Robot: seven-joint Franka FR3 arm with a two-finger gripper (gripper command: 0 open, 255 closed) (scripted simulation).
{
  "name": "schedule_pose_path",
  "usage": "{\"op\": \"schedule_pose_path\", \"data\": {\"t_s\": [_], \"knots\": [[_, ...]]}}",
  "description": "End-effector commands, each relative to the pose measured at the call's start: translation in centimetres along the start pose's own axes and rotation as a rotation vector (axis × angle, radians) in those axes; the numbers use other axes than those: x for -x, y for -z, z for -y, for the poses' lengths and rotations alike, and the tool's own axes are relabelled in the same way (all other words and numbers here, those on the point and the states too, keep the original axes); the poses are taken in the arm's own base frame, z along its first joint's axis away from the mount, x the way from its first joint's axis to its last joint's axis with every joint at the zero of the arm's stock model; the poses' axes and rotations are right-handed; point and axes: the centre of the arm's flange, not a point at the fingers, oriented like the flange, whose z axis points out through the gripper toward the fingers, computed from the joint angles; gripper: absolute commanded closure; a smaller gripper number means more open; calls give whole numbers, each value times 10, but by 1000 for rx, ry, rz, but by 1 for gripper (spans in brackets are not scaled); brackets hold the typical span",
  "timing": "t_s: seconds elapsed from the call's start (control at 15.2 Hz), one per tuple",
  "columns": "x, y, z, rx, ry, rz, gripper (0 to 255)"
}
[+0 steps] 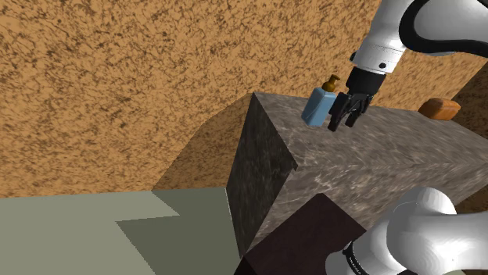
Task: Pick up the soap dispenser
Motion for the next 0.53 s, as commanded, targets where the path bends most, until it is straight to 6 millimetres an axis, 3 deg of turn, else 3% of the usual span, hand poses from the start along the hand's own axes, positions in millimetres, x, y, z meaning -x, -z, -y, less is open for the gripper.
{"op": "schedule_pose_path", "data": {"t_s": [0.0,0.46], "knots": [[0,0,0,0,0,0,0],[-58,21,-67,1,-28,-12,0]]}}
